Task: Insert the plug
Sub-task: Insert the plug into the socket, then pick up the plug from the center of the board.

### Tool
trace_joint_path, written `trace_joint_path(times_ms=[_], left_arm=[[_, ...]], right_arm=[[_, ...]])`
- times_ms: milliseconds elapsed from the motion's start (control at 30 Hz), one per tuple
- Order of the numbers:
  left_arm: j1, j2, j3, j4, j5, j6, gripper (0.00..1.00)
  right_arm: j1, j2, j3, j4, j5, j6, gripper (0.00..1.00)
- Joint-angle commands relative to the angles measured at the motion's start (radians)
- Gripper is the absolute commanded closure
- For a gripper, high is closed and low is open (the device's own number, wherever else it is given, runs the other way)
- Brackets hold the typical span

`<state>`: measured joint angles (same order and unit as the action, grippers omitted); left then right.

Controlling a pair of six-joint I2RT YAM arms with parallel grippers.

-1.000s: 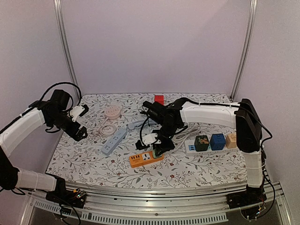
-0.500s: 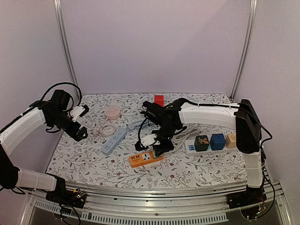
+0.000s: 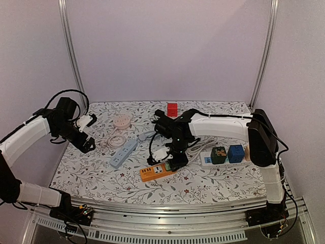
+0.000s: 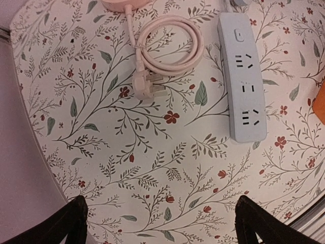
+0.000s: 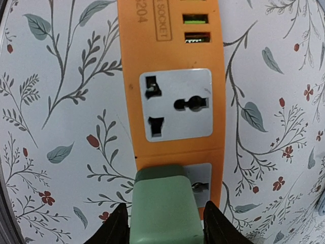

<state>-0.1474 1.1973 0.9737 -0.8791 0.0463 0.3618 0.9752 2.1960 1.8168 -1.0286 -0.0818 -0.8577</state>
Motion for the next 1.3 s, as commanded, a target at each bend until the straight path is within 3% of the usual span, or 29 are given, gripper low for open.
trace_joint_path(times_ms=[0,200,400,533,633,800,1000,1267], left_arm=[[0.011,0.018,0.024,-0.002,0.019,-0.008,0.0],[0.011,0.015,0.022,-0.008,0.033,-0.004,0.0],[0.01,0.048,0.054,-0.022,0.055,0.004,0.01],[-0.001,0.102,0.112,-0.03,0.077,0.022,0.01],[-0.039,0.178,0.195,-0.028,0.07,0.037,0.01],[-0.165,0.425,0.441,-0.028,0.025,0.041,0.02],[-0.28,0.795,0.864,-0.029,0.034,-0.042,0.06],[-0.332,1.272,1.377,-0.004,0.148,-0.184,0.06]], right_arm=[[0.008,-0.004,-0.027,-0.03,0.031,0.02,0.5],[0.022,-0.096,-0.012,0.017,0.0,0.029,0.35],[-0.008,-0.225,-0.001,0.087,-0.098,0.095,0.31],[-0.111,-0.292,0.036,0.18,-0.232,0.266,0.31],[-0.188,-0.294,0.069,0.257,-0.225,0.459,0.32],[-0.258,-0.24,0.104,0.31,-0.063,0.682,0.32],[-0.293,-0.144,0.117,0.396,0.016,0.945,0.34],[-0.293,-0.103,0.024,0.438,0.02,0.986,0.36]])
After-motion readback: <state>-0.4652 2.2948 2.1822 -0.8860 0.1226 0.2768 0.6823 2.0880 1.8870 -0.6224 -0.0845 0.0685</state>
